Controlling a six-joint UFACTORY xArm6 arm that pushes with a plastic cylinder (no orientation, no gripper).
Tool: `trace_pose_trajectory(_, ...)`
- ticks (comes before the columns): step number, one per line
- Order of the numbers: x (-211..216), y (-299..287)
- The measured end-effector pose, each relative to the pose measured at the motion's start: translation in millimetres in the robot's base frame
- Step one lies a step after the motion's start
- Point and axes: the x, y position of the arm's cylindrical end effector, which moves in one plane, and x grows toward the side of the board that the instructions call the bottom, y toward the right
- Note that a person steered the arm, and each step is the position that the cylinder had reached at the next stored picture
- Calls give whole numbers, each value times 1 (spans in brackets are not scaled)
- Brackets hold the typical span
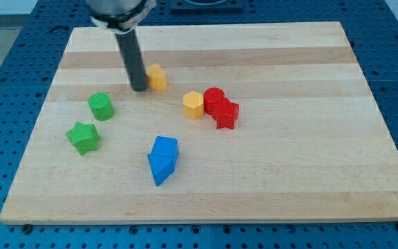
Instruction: Point at the green star
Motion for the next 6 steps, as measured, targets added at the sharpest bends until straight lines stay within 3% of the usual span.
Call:
trace_pose_trajectory(2, 14, 69)
trace_pose_trajectory(4, 79, 19)
trace_pose_trajectory(6, 130, 7)
